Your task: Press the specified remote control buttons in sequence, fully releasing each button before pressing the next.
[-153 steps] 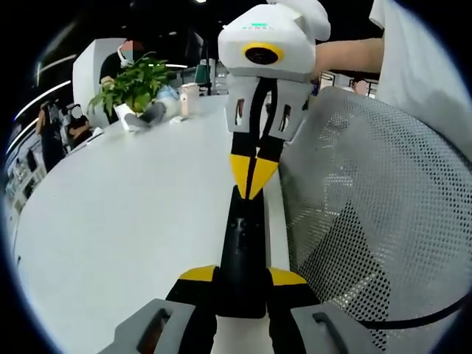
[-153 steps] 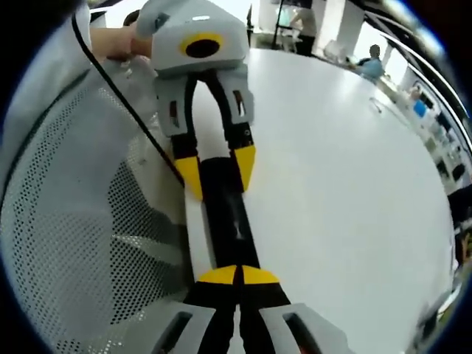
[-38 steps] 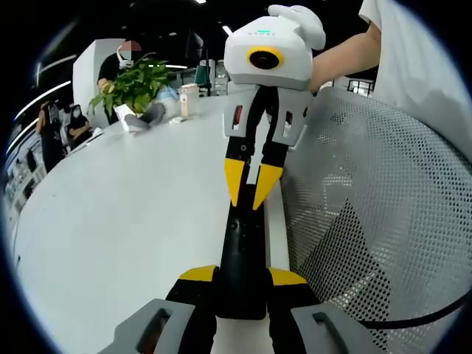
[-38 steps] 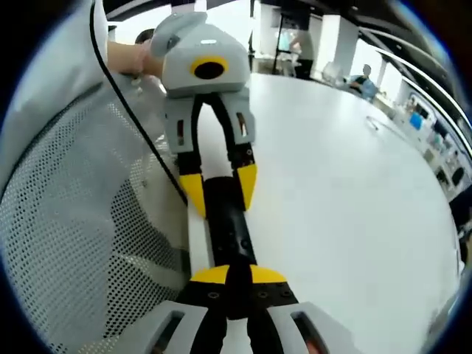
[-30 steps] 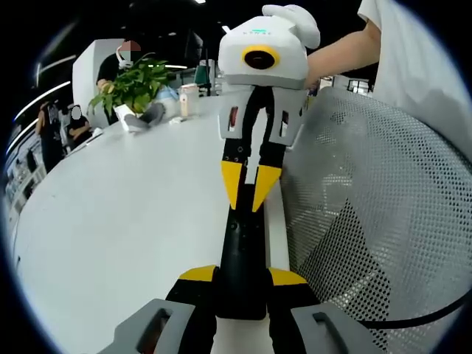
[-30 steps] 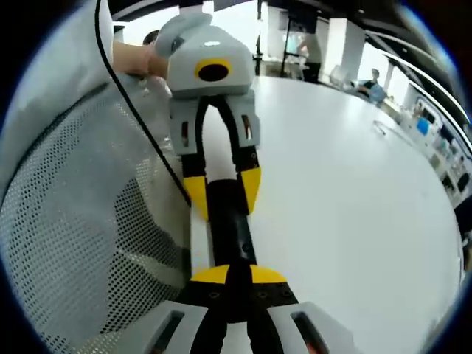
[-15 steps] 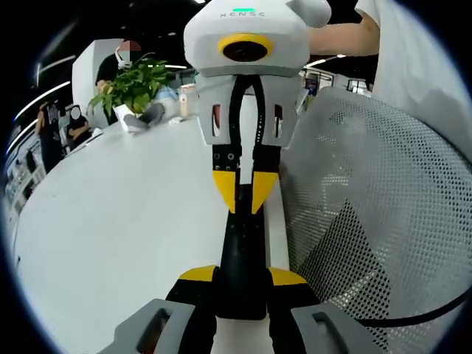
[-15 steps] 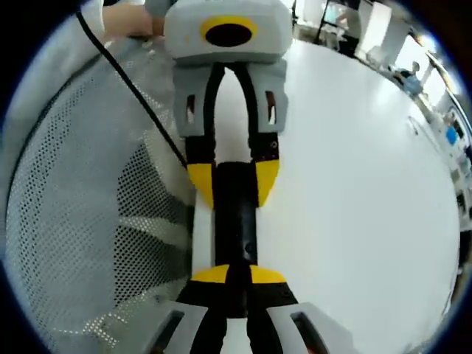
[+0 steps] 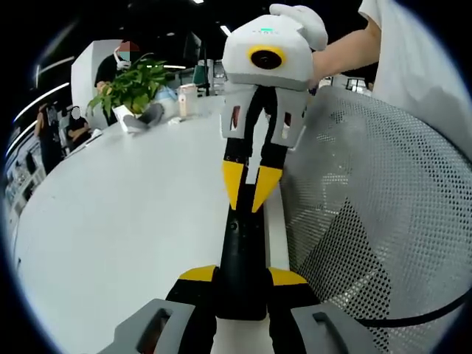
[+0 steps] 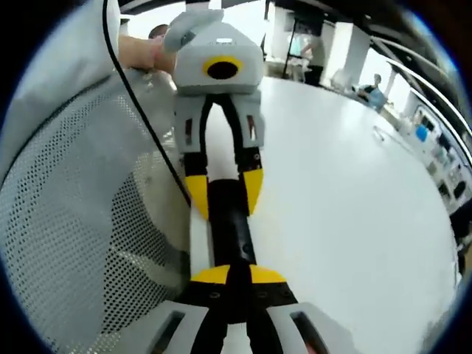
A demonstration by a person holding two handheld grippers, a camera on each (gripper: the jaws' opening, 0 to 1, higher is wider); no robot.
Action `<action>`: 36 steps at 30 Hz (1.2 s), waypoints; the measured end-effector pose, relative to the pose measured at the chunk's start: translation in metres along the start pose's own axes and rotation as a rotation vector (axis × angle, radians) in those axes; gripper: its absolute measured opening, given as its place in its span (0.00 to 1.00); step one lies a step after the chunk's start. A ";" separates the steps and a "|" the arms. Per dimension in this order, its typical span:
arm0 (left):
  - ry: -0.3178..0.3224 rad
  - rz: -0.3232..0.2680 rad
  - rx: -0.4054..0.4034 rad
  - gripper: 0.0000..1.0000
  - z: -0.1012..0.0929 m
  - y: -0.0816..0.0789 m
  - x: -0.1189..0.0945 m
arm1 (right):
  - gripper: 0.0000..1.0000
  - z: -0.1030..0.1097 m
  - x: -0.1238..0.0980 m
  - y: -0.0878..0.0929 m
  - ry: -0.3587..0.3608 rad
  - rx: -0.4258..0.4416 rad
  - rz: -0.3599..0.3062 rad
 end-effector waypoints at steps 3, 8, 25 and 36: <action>-0.001 -0.001 -0.001 0.24 0.000 0.000 0.000 | 0.03 0.001 0.001 -0.001 0.001 0.002 -0.039; 0.000 -0.002 -0.001 0.24 0.000 0.000 0.000 | 0.03 0.000 0.002 -0.003 -0.011 0.013 -0.059; 0.006 -0.004 -0.002 0.24 0.001 0.000 0.000 | 0.01 -0.002 0.009 -0.008 -0.099 -0.089 0.240; 0.000 -0.003 -0.001 0.24 0.000 0.000 0.000 | 0.01 -0.003 0.005 -0.007 -0.010 0.084 0.064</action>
Point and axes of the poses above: the point that each gripper's makers call its tool centre point, and the gripper's own axes: x roughly forward along the fingers, z roughly to its left, y roughly out of its underside, the point moved 2 cm from there along -x, roughly backward along the fingers
